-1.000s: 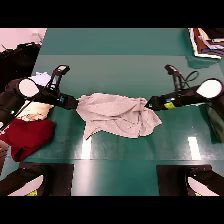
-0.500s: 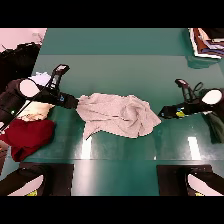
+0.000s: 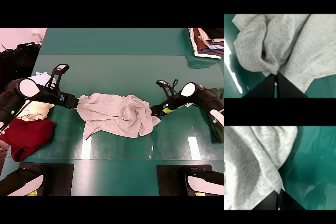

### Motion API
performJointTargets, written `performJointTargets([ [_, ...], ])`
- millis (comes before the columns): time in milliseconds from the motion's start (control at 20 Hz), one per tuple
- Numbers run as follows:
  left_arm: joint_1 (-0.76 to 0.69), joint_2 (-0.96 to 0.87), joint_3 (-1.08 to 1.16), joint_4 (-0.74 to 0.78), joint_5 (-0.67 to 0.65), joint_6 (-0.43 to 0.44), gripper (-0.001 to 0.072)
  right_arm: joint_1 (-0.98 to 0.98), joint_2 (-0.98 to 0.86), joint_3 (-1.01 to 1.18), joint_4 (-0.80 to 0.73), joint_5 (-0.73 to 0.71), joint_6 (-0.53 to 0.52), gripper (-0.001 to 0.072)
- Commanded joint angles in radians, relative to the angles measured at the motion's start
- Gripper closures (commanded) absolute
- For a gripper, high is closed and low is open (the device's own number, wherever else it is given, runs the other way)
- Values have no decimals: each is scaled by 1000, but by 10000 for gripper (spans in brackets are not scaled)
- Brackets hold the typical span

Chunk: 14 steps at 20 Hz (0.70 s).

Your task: Fold the shirts.

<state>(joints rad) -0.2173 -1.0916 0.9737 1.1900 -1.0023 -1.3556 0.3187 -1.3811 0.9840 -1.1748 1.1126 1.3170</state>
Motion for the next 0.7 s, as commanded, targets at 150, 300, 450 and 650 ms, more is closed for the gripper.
performJointTargets([
  [150, 8, 64, 308, 73, -38, -50, 686, -38, 140, 213, -31, 93, 2, 700],
  [300, 8, 181, 559, 119, -45, -51, 685, -95, 321, 392, -31, 87, 2, 700],
  [450, 8, 285, 748, 112, -49, -51, 685, -147, 471, 558, -31, 57, 3, 700],
  [650, 8, 389, 885, 108, -82, -86, 685, -202, 611, 674, -31, 67, 4, 701],
])
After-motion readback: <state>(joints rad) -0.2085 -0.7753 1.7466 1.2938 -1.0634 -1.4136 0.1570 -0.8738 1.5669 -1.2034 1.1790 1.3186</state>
